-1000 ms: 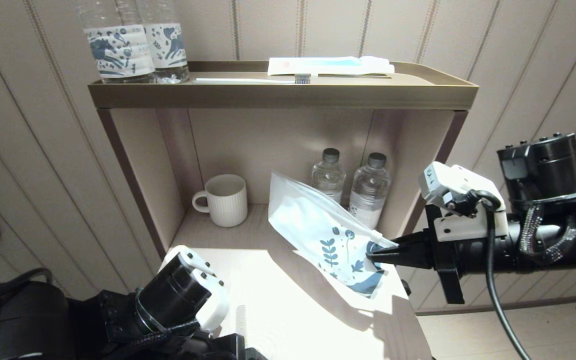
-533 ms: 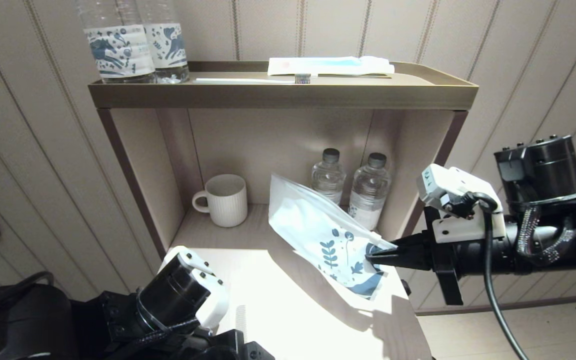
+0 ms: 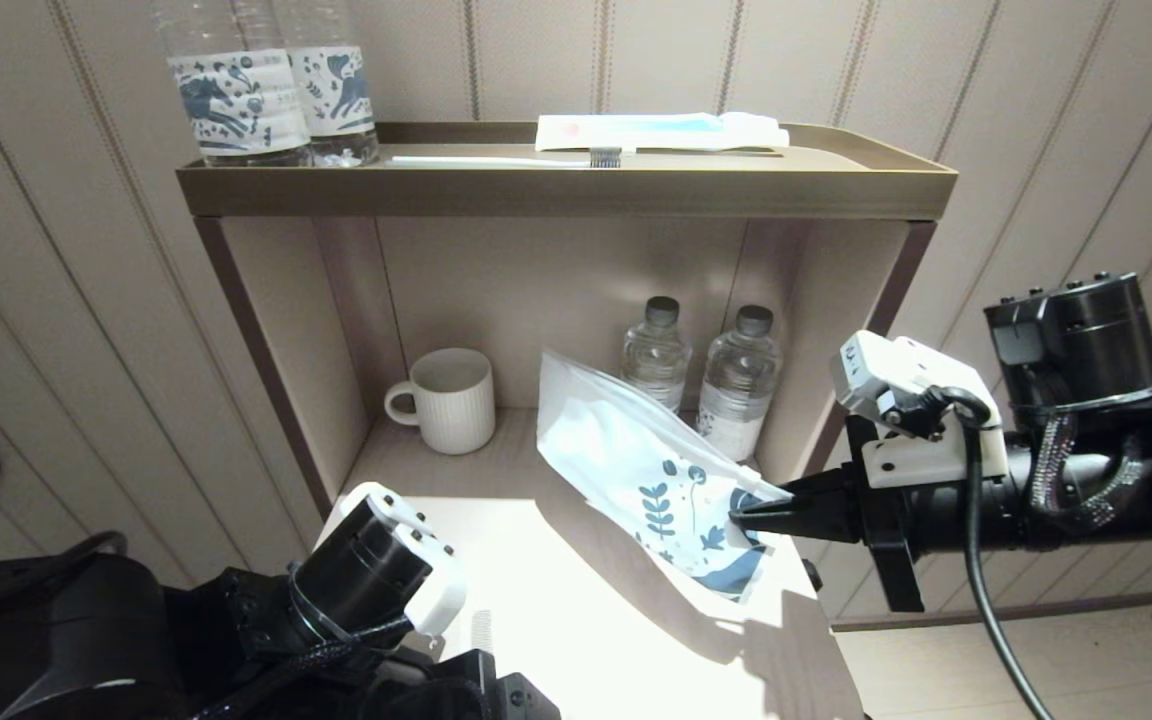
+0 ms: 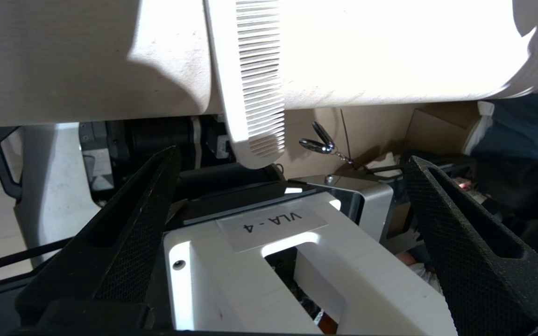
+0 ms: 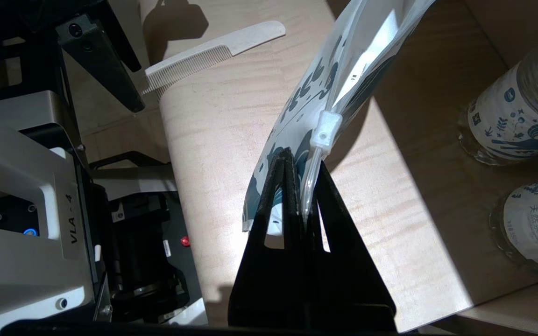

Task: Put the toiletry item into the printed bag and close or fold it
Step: Pick up the comb

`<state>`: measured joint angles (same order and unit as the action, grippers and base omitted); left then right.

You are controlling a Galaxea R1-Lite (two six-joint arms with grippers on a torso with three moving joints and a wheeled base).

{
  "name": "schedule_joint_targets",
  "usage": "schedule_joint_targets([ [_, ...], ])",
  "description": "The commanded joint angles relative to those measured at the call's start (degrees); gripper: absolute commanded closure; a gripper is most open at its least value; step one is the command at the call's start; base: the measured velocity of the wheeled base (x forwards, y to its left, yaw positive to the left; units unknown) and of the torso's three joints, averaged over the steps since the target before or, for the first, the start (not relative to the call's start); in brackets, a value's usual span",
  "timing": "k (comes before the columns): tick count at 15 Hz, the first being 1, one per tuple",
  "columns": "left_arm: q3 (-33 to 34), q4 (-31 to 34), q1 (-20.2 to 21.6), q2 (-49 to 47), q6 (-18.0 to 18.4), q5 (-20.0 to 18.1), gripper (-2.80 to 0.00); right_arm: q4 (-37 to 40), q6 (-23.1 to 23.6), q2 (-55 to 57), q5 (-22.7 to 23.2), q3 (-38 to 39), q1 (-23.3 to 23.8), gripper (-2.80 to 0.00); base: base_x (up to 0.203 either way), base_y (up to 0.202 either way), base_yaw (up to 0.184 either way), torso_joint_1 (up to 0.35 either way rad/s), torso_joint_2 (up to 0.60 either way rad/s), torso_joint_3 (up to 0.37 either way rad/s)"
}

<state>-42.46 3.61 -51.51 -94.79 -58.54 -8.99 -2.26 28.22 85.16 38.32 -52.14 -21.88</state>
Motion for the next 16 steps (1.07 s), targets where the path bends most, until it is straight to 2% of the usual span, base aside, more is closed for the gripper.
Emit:
schedule_joint_targets([
  [1,-0.4,0.0,-0.1,-1.2,-0.3,-0.1,-2.80,0.0,0.2,0.2,0.2,0.0,0.1,0.00,0.000,0.000,0.000,0.000,0.00,0.000],
  [3,-1.0,0.1,-0.1,-2.1,-0.3,-1.4,-2.80,0.0,0.2,0.3,0.2,0.0,0.0,0.00,0.000,0.000,0.000,0.000,0.00,0.000],
  [12,-2.0,0.0,-0.2,-4.2,-0.1,-1.6,-2.80,0.0,0.3,0.4,0.2,0.0,0.1,0.00,0.000,0.000,0.000,0.000,0.00,0.000],
  [16,-1.0,-4.2,-0.4,-5.2,0.0,-2.1,-2.80,-0.1,0.3,0.6,0.2,0.0,0.0,0.00,0.000,0.000,0.000,0.000,0.00,0.000],
])
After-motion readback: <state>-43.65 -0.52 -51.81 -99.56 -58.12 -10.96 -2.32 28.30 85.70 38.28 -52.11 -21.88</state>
